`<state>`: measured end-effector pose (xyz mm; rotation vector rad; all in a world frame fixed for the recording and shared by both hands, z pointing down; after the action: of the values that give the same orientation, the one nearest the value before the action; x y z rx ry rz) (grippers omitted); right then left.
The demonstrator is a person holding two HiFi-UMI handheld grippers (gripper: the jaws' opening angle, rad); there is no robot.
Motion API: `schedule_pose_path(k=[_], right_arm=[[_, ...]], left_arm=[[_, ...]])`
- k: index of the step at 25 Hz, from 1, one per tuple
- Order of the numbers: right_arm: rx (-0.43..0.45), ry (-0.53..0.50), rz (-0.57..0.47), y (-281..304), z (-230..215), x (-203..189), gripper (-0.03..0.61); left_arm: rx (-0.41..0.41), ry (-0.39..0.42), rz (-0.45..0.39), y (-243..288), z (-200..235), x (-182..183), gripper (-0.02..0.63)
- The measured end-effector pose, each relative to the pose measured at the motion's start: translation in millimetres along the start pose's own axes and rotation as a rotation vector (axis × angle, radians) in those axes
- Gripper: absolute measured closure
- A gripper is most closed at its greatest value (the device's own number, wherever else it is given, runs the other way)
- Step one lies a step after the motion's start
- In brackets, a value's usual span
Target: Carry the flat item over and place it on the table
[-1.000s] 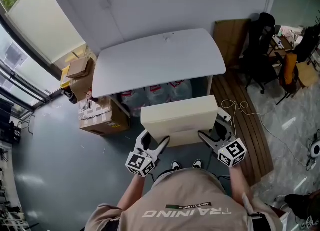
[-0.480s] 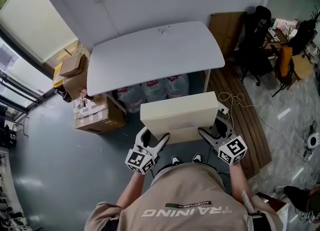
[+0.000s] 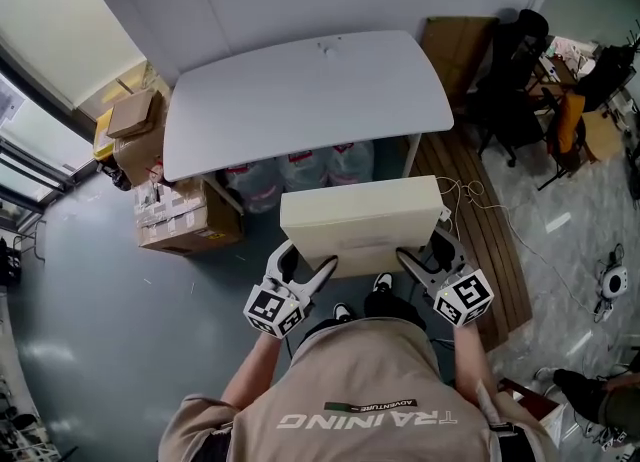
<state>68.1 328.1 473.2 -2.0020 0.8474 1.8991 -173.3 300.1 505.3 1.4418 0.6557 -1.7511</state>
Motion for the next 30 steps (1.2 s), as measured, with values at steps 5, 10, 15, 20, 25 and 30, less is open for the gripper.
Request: schedule_pose_path(k=[5,10,15,20,25,30], right_arm=[[0.012,0.028,-0.004,18.4,-32.4,-4.2,0.298],[0.048,0.05,-0.023,43.0,-73.0,2.6,0.298],[0.075,0.059,-0.018,59.3,-116.6,9.8,0.298],[0.076,0.046,-0.018,71.4,-165.2,15.7,0.298],[0.102,0.053,-0.014,79.7,-197.2,18.0,0.298],[0.13,0.06,-0.004,100.4,-209.8,19.9,0.298]], left_arm=[[0.011,0.034,0.023,31.2,16.2,4.0,0.296],[0.045,0.036,0.05,67.1,34.0,14.4,0.296],[0.071,0.044,0.063,107.8,44.6,23.6,0.296],[0.092,0.033,0.058,156.6,53.7,24.8,0.295],[0.116,0.034,0.055,184.7,56.2,27.3,0.295],[0.147,0.025,0.068,193.7,70.2,30.1,0.293]])
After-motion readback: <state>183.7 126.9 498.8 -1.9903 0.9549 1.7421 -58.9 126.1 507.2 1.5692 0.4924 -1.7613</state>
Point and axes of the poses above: the fingertips, and each gripper's own axes: y forward along the fingers, z to its left, x out of its top, the point moved 5 cm from there along -y, backward along the fingers, and after that the axes turned 2 degrees about -x, right-handed, at the moved point
